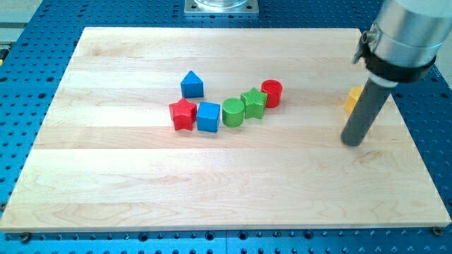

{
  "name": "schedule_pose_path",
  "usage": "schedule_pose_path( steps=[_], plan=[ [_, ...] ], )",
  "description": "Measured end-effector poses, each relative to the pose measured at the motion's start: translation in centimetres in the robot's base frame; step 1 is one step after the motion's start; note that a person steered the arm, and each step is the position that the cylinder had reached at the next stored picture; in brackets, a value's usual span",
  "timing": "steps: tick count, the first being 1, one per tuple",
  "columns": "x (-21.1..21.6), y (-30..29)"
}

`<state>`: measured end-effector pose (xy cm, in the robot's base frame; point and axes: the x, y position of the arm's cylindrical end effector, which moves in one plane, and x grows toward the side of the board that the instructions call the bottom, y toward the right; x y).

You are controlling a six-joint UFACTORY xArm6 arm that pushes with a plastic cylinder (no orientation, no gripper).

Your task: Place your arm below the cube

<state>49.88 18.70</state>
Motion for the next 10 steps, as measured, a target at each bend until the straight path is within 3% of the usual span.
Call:
schedule_pose_path(
  steps=[6, 7, 9, 10],
  plan=[
    [-0.5, -2.1],
    [-1.1, -4.6],
    [0.5, -18.2],
    [0.5, -21.1]
  ],
)
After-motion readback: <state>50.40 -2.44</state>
